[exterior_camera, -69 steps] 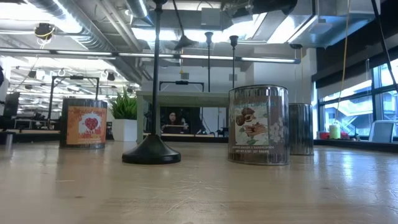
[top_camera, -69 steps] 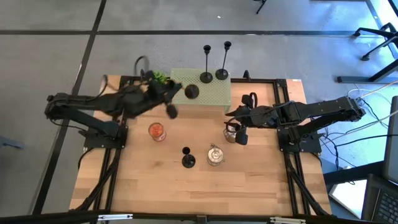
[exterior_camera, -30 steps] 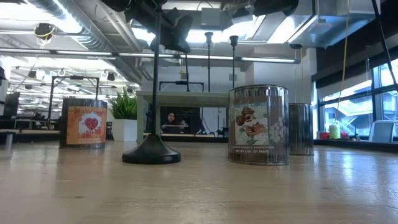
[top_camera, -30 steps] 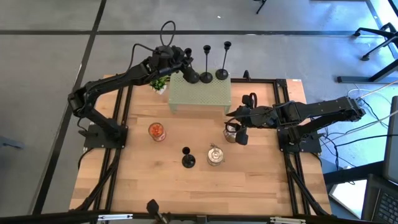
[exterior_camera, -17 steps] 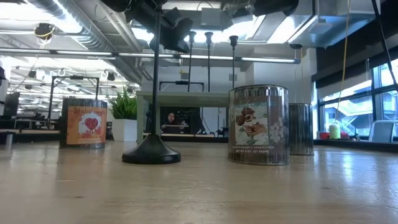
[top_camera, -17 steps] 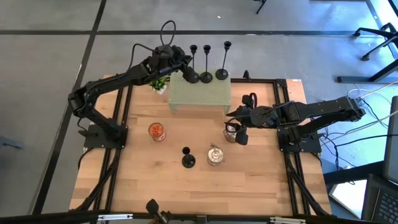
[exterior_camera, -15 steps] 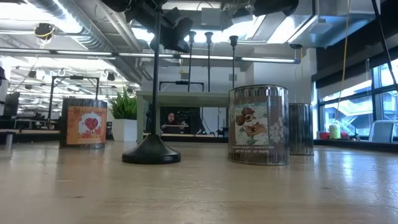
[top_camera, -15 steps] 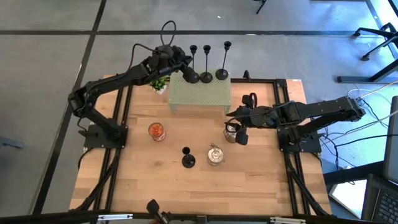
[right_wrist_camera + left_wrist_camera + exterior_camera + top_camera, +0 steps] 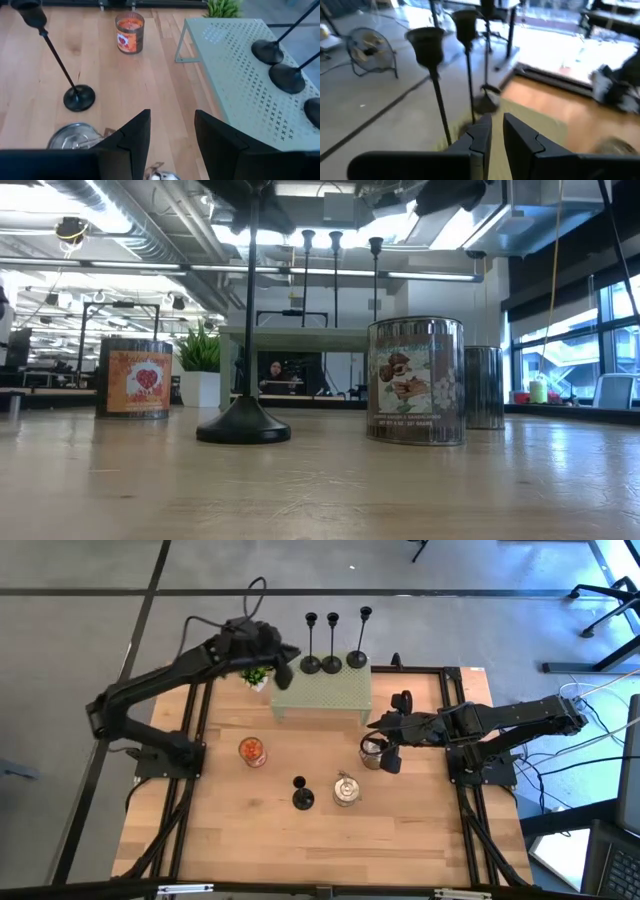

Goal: Pick & Place candle stick holders
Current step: Put the black candle holder on the shelf aligned with the other black candle holders

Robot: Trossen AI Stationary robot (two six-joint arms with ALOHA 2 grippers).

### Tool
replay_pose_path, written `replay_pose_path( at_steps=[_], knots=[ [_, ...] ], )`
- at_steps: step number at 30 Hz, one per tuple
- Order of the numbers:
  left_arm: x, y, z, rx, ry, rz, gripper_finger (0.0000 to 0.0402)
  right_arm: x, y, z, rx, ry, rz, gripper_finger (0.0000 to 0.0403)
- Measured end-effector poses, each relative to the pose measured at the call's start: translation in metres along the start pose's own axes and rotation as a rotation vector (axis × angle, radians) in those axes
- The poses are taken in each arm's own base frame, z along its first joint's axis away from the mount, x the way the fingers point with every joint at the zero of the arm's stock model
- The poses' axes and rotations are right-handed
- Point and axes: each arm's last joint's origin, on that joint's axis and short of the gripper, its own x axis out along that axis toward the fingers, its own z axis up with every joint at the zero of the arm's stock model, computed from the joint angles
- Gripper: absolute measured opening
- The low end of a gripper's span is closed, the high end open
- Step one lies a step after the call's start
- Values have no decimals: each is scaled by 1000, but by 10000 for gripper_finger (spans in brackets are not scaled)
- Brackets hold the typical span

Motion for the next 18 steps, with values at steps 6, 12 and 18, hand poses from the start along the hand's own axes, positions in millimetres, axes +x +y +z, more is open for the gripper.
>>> replay_pose_path(
  at_steps=[6,12,18],
  knots=[
    [-51,-15,-18,67,221,-111,45,3,1,-3,1,3,-3,158],
    [-67,-38,-54,131,468,-221,45,13,3,-13,0,6,-3,158],
    [-56,-65,-103,164,586,-366,55,22,5,-26,36,40,-5,158]
  ],
)
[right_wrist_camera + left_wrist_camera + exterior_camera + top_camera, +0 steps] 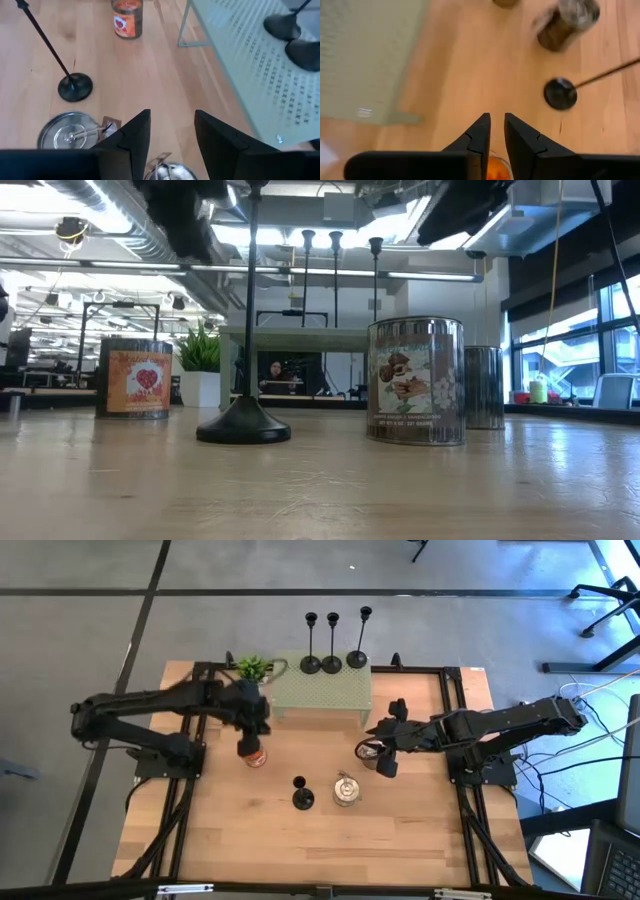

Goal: Pick & Place candle stick holders
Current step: Put the black candle holder on the shelf aligned with the other black candle holders

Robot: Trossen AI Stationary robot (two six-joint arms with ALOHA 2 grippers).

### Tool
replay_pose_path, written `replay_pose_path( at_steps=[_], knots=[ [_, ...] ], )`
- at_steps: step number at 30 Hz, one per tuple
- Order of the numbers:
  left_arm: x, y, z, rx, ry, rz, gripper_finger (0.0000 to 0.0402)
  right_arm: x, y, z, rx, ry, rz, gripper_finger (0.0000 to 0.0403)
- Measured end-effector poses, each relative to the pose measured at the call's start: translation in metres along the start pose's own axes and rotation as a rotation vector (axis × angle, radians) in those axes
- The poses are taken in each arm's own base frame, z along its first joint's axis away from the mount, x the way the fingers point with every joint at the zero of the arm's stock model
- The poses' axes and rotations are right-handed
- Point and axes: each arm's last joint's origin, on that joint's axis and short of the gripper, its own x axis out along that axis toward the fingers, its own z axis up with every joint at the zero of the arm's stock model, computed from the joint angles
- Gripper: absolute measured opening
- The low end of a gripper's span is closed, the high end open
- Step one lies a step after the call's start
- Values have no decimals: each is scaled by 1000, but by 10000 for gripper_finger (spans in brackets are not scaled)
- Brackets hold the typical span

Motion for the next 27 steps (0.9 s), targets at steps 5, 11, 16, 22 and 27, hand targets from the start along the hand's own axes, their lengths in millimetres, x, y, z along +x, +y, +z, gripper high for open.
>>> replay_pose_path(
  at_steps=[5,11,16,22,27],
  knots=[
    [38,-16,-20,38,-26,-60,78,3,1,-6,41,23,4,158],
    [63,-39,-34,128,-136,-158,104,4,1,-7,86,25,3,158],
    [82,-60,-45,249,-221,-234,116,4,1,-7,86,25,3,158],
    [106,-81,-50,304,-284,-291,116,4,1,-7,88,23,4,158],
    [125,-94,-47,294,-334,-299,116,4,1,-7,94,23,4,158]
  ],
)
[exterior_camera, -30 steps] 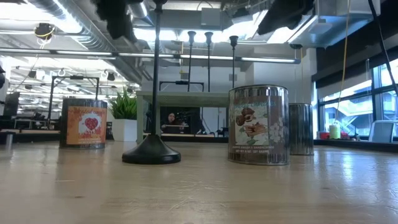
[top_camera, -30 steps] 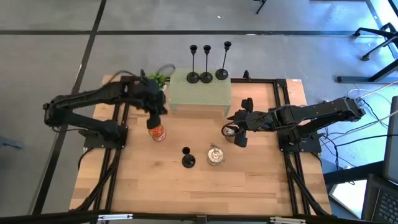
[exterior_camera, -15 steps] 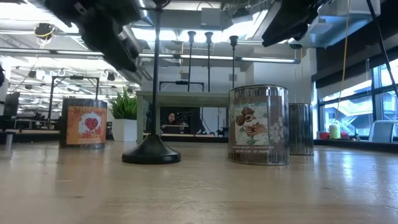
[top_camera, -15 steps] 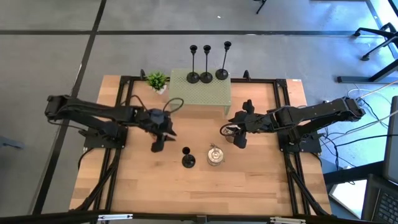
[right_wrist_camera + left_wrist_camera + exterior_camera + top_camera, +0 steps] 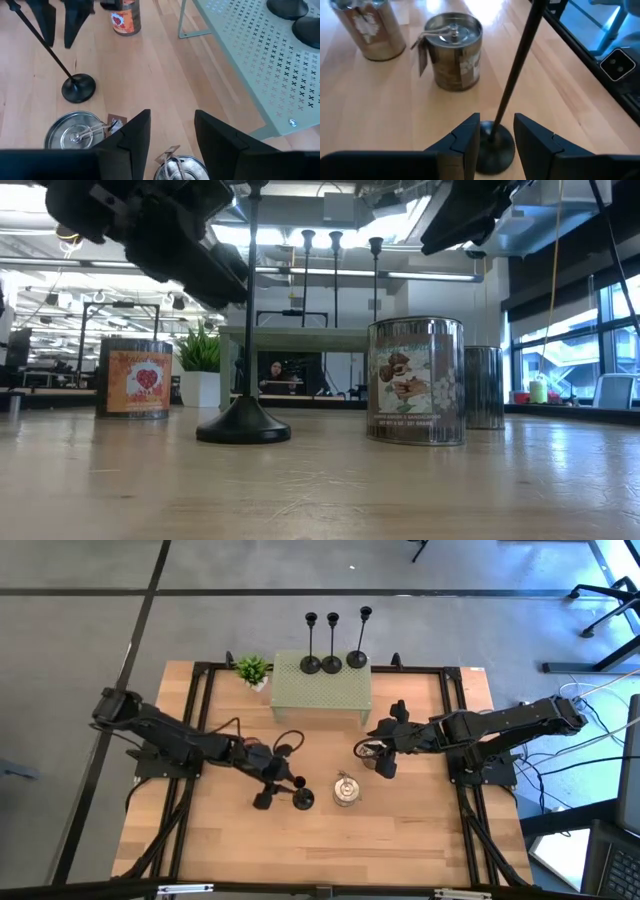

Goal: Pick & Place candle stick holders
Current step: Put the black candle holder on the shelf aligned with the other black candle holders

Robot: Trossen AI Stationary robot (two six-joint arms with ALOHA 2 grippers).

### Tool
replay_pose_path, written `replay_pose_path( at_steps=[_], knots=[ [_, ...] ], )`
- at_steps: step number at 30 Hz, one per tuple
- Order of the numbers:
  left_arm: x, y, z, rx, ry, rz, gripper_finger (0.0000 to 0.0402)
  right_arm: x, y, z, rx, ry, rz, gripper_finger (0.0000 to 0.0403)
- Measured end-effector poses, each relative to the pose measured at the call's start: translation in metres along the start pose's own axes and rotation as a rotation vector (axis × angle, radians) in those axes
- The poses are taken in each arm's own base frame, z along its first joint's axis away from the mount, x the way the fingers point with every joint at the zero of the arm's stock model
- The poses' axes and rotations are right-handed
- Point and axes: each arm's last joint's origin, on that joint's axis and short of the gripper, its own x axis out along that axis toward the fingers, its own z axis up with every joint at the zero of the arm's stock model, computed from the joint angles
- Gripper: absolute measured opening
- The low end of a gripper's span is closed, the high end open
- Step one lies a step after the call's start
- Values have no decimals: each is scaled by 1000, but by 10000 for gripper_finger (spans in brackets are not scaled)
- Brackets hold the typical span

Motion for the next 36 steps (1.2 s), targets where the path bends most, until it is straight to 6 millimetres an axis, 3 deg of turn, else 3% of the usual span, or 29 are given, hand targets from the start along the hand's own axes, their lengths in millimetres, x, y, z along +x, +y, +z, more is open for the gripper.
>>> replay_pose_path(
  at_steps=[10,13,17,21,27,36],
  knots=[
    [16,-2,3,13,-99,-12,110,0,0,0,0,0,-1,158],
    [15,-2,6,16,-120,-13,86,0,0,0,0,0,-1,158],
    [11,-3,9,32,-136,-11,24,0,0,0,0,0,-1,158],
    [6,-3,15,28,-165,11,14,0,0,0,0,-1,-1,158],
    [-13,-1,55,43,-300,162,13,0,0,0,0,-3,-1,158],
    [-82,18,124,-34,-239,474,14,0,0,1,2,-6,0,158]
  ],
)
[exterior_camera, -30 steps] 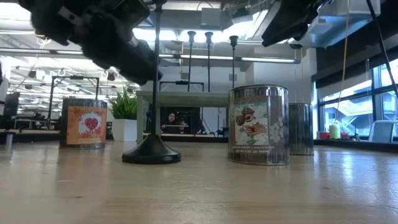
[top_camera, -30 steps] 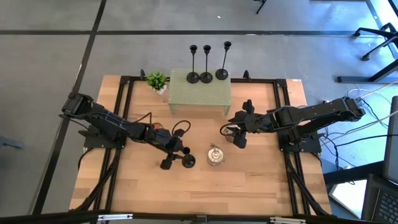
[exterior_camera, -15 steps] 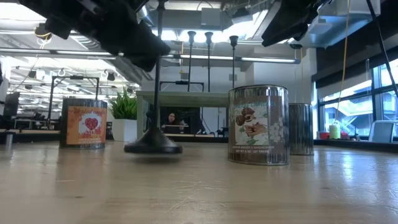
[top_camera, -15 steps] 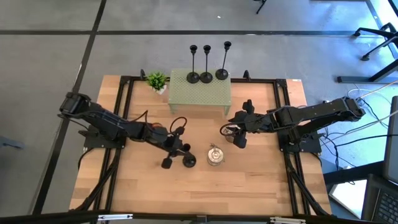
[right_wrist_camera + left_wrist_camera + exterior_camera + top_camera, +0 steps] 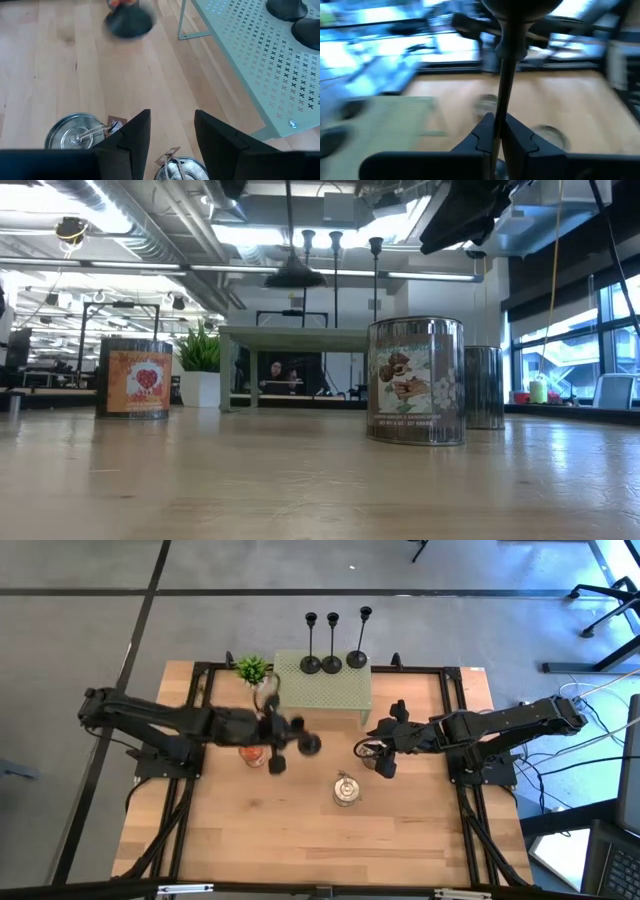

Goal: Pick & Place candle stick holders
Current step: Put the black candle holder on the shelf aligned with the other black candle holders

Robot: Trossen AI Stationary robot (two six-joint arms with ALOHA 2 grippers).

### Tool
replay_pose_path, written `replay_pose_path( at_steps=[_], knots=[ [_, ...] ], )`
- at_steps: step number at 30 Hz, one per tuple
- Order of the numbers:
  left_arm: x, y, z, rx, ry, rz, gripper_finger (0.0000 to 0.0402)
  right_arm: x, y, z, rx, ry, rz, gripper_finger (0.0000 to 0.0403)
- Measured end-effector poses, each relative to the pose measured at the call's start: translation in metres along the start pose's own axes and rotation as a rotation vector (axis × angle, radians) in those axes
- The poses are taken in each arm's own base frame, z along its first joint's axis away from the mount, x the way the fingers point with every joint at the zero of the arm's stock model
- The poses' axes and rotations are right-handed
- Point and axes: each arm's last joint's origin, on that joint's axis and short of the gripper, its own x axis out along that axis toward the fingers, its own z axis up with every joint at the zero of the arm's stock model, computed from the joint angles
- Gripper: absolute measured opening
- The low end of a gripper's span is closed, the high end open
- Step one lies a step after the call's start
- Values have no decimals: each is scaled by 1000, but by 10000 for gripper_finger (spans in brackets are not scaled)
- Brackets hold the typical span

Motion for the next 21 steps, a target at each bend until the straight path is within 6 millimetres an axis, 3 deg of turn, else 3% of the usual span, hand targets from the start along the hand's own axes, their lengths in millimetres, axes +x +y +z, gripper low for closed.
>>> replay_pose_path(
  at_steps=[5,9,16,21],
  knots=[
    [-23,33,34,-41,-56,154,14,0,0,1,1,-6,2,158],
    [-40,64,47,-49,-91,272,14,0,0,0,-13,-5,-2,158],
    [-42,130,32,-142,5,531,14,0,0,1,-25,-5,-2,158],
    [-21,171,17,-211,53,479,14,0,0,1,-41,-11,0,158]
  ],
)
